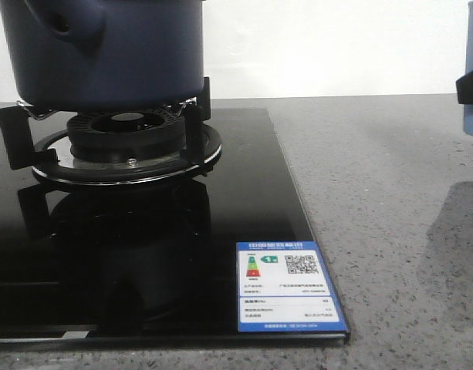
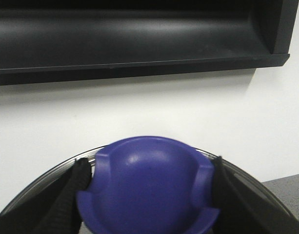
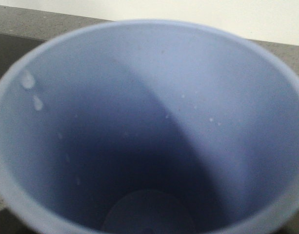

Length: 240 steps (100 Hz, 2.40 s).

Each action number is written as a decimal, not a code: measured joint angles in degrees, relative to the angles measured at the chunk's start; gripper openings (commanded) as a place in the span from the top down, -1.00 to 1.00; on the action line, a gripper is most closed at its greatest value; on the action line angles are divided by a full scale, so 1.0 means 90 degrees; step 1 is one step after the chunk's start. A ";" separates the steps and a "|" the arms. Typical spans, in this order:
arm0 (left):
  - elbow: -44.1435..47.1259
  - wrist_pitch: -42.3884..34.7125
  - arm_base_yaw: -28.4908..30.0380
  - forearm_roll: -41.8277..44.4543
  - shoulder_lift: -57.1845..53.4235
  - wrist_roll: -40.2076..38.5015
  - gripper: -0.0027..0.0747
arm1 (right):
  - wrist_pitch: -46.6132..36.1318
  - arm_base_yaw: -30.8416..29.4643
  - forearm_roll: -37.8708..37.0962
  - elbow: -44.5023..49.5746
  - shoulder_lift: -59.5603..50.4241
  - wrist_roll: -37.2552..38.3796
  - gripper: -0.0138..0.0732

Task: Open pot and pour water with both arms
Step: 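Lower the cup back onto the counter with the right gripper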

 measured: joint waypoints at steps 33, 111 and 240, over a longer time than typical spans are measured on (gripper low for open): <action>0.0000 0.0014 0.0000 0.0000 0.0126 0.0000 -0.11 | -0.0818 -0.0139 0.0272 -0.0048 0.0756 -0.0777 -0.16; 0.0000 0.0014 0.0000 0.0000 0.0142 0.0000 -0.11 | -0.1215 -0.0149 0.0555 -0.0089 0.1273 -0.1074 -0.17; 0.0000 0.0014 0.0000 -0.0013 0.0142 0.0000 -0.11 | -0.0320 -0.0149 -0.0532 0.0644 -0.0621 0.0366 -0.82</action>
